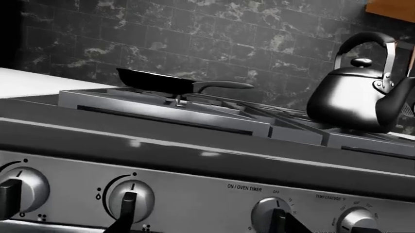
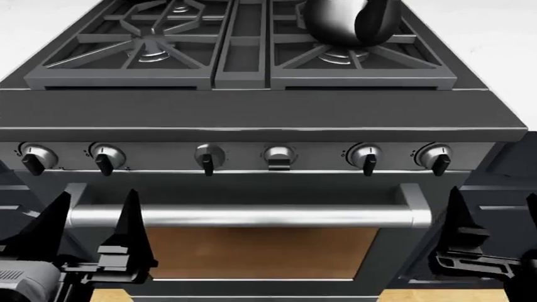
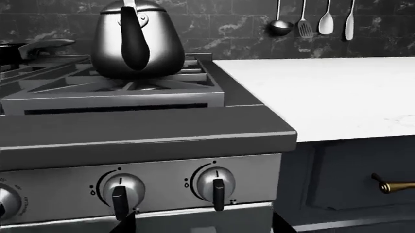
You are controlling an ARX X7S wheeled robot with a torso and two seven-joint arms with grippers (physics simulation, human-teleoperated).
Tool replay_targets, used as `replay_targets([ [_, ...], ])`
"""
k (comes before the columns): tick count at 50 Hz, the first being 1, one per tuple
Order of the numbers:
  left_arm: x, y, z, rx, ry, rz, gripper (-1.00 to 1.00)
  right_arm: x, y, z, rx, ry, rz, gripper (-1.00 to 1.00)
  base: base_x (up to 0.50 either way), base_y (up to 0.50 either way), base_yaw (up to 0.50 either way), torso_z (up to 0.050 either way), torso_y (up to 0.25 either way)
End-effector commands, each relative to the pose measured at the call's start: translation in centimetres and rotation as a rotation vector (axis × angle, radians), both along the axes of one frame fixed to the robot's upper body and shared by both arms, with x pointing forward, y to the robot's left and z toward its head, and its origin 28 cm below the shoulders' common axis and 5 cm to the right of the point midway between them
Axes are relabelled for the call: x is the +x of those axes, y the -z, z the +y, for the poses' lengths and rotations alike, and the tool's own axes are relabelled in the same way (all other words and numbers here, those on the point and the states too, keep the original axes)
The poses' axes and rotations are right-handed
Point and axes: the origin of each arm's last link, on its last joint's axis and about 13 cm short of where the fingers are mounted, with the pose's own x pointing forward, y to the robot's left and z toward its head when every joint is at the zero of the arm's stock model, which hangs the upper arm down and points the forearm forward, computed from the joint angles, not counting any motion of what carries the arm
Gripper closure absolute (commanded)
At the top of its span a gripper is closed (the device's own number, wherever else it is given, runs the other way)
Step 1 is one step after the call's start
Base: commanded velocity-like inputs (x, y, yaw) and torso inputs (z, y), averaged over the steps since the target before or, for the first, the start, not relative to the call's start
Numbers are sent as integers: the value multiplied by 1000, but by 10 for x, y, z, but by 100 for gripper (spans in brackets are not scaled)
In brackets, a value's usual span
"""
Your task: Pick the kettle from the counter and place it on a stove burner. Then turn the burner on.
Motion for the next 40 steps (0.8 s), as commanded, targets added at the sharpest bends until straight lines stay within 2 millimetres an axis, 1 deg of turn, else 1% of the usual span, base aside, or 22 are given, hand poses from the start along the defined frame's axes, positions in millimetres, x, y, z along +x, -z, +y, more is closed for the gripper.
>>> replay_targets([
  [1,-2,4,1,-7,-2,-1,-100,11,-7,-9,-15,-2,75,-100,0,0,0,0,0],
  [15,-2,5,1,-3,-11,2,-100,30,-12,-21,-25,21,105,-100,0,0,0,0,0],
  [27,-1,6,1,-4,-14,6,-100,39,-15,-29,-34,14,137,-100,0,0,0,0,0],
  [28,-1,6,1,-4,-12,6,-100,31,5,-30,-26,17,252,-100,0,0,0,0,0],
  [29,-1,6,1,-4,-13,5,-100,27,26,-25,-16,12,365,-100,0,0,0,0,0],
  [30,-1,6,2,-4,-15,5,-100,37,17,-23,-37,9,318,-100,0,0,0,0,0],
  [31,-1,6,2,-4,-16,5,-100,50,-2,-22,-38,8,200,-100,0,0,0,0,0],
  [32,-1,6,2,-3,-16,6,-100,56,-12,-22,-39,6,147,-100,0,0,0,0,0],
  [40,-1,7,2,-2,-19,7,-100,65,-11,-24,-50,-24,160,-100,0,0,0,0,0],
])
